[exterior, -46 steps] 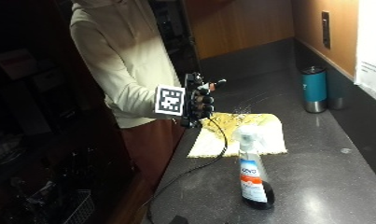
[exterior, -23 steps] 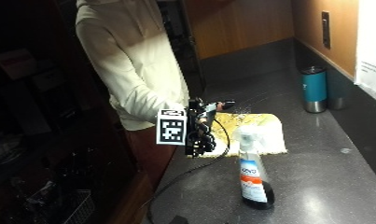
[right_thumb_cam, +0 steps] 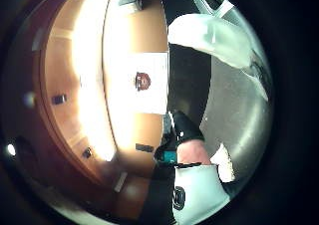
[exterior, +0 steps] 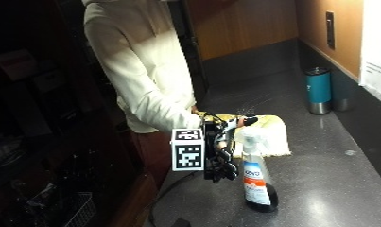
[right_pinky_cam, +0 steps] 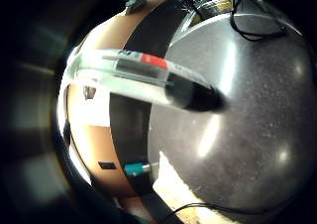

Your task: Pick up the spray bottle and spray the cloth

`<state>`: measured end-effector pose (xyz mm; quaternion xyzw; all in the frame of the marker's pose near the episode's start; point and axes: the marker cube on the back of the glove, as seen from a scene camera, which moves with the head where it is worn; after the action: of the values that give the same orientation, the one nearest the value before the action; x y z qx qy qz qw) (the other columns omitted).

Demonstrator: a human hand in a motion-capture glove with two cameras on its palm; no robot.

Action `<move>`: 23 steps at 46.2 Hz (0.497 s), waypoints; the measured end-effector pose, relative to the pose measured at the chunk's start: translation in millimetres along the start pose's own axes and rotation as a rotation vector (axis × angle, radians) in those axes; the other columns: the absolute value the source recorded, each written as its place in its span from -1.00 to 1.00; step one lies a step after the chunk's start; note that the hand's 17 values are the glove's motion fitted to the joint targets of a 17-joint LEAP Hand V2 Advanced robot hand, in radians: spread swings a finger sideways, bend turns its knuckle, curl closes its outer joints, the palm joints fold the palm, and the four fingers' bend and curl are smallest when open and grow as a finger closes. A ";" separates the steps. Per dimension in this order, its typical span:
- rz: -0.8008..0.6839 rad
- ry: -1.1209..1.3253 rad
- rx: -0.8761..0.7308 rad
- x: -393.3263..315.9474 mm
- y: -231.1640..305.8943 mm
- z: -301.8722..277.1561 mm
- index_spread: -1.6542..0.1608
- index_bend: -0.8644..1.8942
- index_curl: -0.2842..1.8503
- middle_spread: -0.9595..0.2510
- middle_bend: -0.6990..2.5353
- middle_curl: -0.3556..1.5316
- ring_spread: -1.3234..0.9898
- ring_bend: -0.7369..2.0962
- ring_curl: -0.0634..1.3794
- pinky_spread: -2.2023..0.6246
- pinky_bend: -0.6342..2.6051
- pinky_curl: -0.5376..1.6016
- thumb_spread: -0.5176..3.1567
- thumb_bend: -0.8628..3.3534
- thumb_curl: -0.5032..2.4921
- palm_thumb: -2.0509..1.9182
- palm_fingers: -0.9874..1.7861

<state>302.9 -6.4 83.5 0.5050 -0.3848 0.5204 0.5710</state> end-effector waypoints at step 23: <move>0.056 -0.039 0.107 7.0 -64.1 22.5 0.51 -0.23 -0.49 0.50 -0.37 -0.23 0.12 -0.15 -0.50 0.64 -0.42 -0.21 -0.22 -0.60 -0.39 0.40 0.17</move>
<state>369.0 -23.6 83.3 0.5339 -0.3815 0.5461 0.5207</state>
